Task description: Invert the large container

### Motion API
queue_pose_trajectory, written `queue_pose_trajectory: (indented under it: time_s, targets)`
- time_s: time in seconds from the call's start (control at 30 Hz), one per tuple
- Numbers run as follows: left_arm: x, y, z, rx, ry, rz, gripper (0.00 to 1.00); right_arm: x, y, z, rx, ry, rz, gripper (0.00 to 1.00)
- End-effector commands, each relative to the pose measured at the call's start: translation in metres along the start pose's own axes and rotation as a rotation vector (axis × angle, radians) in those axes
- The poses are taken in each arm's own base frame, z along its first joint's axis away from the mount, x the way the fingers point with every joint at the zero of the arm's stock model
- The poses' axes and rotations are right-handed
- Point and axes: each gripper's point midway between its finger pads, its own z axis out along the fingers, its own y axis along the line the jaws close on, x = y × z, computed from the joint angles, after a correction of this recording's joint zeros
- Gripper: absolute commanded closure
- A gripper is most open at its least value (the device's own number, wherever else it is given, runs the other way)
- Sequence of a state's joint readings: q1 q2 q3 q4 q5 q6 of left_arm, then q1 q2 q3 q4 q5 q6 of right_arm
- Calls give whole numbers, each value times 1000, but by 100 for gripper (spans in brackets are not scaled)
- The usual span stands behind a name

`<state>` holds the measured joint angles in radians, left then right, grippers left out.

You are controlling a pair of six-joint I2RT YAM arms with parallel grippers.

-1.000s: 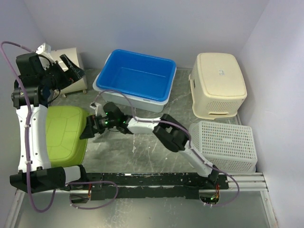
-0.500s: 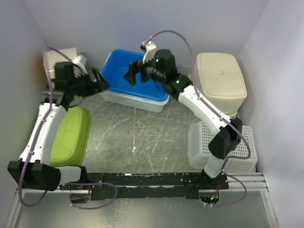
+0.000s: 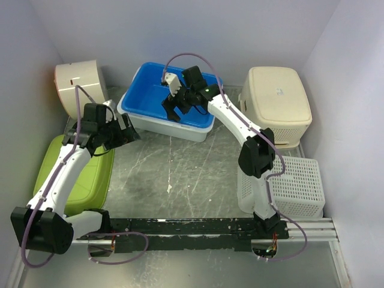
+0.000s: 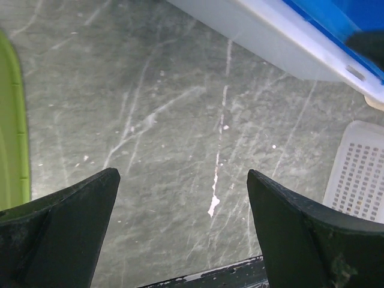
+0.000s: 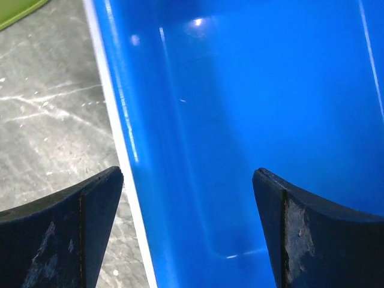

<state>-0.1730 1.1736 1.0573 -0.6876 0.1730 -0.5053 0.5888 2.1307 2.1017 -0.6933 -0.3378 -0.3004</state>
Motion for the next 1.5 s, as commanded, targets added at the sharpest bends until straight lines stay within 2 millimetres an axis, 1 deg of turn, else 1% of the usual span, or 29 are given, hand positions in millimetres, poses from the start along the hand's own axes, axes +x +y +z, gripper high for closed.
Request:
queue_pose_trajectory:
  time_s: [0.0,0.07,0.13,0.17,0.23,0.27,0.33,0.37,0.43,0.53,0.6,0.67,0.7,0.73,0.8,0.83,0.9,0.93,0.97,1.0,1.03,1.07,1.13,1.2,1.23,1.3,1.33,1.4,1.47]
  targets:
    - [0,25,-5,-39,32,-71,0,-16,14,-2,-110,-50,-115,9]
    - [-1,29,-4,-23,28,-90,1,-6,12,11,-121,-14,-96,12]
    - [-3,28,-5,-13,18,-94,1,-1,8,16,-110,6,-72,14]
    - [-5,28,-5,-11,14,-92,1,2,8,19,-108,14,-60,17]
    - [-7,25,-6,-1,12,-89,1,7,8,23,-115,24,-45,26]
    - [-8,25,-6,0,12,-88,1,10,8,25,-121,34,-40,28]
    - [-8,25,-6,2,11,-87,1,18,12,27,-138,56,-36,30]
    - [-8,25,-6,1,12,-87,1,21,13,27,-142,65,-35,30]
    - [-7,25,-5,5,12,-90,1,24,13,26,-134,68,-33,26]
    - [-5,24,-5,11,16,-93,1,11,14,17,-122,17,-41,21]
    - [-2,25,-3,11,21,-93,1,6,14,14,-113,-10,-42,21]
    - [0,25,-1,20,25,-96,1,10,10,17,-92,0,-36,24]
    - [1,24,0,29,27,-104,1,14,7,21,-76,18,-29,27]
    - [2,22,1,39,28,-108,1,20,4,25,-68,36,-18,32]
    - [2,19,1,58,33,-115,1,28,3,31,-71,65,-3,44]
    - [2,18,1,62,31,-112,1,31,4,34,-80,75,4,53]
    - [0,19,-1,53,28,-103,1,28,6,33,-94,71,12,68]
    - [-1,20,-1,46,26,-99,1,19,5,29,-88,57,12,76]
    - [-1,20,-3,41,26,-97,1,11,2,24,-65,47,15,85]
    - [-2,20,-4,37,25,-98,1,2,-6,16,-18,38,18,92]
    - [-5,19,-7,40,20,-102,1,-10,-11,6,15,15,15,97]
    - [-7,15,-10,52,13,-103,1,-28,-14,-8,45,-26,3,100]
    - [-15,8,-16,74,-15,-109,1,-67,-16,-39,93,-141,-26,100]
    - [-23,2,-22,92,-41,-102,1,-105,-13,-71,134,-275,-51,100]
    - [-27,1,-25,93,-49,-98,1,-125,-9,-95,152,-354,-67,100]
    - [-34,-3,-31,93,-63,-86,1,-152,-7,-127,197,-476,-59,100]
    - [-37,-4,-33,93,-71,-81,1,-164,-4,-148,215,-534,-60,100]
    - [-44,-8,-39,98,-93,-68,1,-180,-3,-175,245,-616,-43,100]
    - [-50,-9,-44,93,-111,-57,1,-192,0,-200,268,-681,-22,100]
